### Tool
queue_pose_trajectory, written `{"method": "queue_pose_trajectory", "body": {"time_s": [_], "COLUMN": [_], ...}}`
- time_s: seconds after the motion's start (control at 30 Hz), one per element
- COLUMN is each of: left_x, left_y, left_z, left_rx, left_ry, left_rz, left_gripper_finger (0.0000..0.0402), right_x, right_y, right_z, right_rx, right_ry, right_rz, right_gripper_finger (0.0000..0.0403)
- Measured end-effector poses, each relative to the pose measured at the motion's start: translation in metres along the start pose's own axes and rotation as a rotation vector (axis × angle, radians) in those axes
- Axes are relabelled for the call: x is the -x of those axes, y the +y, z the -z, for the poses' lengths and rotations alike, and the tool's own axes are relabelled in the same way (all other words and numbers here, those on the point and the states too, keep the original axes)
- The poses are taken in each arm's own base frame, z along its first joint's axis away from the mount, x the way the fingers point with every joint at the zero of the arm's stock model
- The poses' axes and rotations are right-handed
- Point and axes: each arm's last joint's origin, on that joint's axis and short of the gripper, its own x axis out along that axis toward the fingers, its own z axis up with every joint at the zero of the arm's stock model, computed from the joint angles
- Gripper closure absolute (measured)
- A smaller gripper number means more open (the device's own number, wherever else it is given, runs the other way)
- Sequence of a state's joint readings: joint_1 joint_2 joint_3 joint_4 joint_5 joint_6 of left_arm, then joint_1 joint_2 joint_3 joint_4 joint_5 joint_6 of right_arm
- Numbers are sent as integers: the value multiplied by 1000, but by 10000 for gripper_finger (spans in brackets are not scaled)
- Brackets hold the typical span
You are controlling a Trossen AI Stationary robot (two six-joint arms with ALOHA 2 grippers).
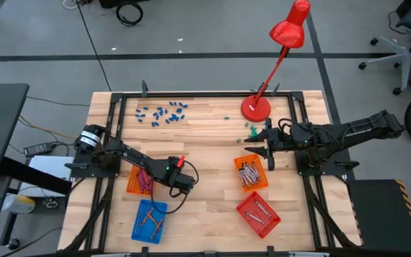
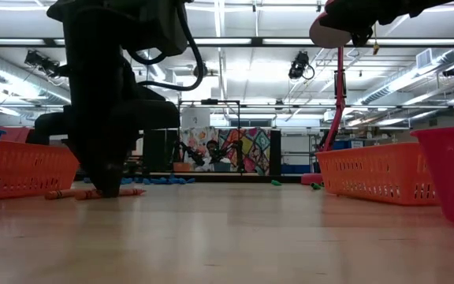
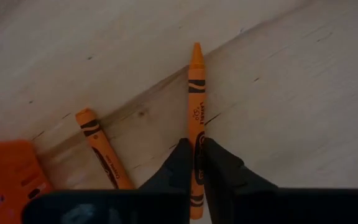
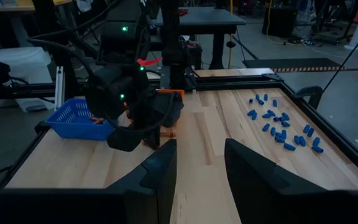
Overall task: Sort crayons
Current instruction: Put the orange crayon into the blue bin
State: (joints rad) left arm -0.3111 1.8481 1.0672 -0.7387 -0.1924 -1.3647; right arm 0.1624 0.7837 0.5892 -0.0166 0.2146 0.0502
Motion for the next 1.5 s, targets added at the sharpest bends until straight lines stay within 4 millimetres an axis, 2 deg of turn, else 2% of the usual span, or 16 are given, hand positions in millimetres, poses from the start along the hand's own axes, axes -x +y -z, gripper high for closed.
{"method": "queue_pose_trajectory", "body": {"time_s": [0.2,0.33,0.6,0.8,0.9,1.07,1.3,1.5], "left_x": [3,15,46,76,93,111,123,122], "left_y": [0,3,7,7,7,10,21,35], "left_z": [1,3,7,23,36,72,131,166], "left_rx": [-3,-7,-10,-16,-8,-10,-8,111], "left_ry": [-2,-35,-89,-63,-56,-5,128,191], "left_rz": [12,39,135,277,374,456,475,410], "left_gripper_finger": [373,369,368,368,368,367,367,367], "right_x": [0,0,0,0,0,0,0,0], "right_y": [0,0,0,0,0,0,0,0], "right_z": [0,0,0,1,1,1,1,0], "right_rx": [0,1,1,2,2,2,-5,-7], "right_ry": [0,1,5,7,7,8,6,0], "right_rz": [0,0,0,0,0,0,0,-1], "right_gripper_finger": [264,264,264,264,264,264,264,264]}}
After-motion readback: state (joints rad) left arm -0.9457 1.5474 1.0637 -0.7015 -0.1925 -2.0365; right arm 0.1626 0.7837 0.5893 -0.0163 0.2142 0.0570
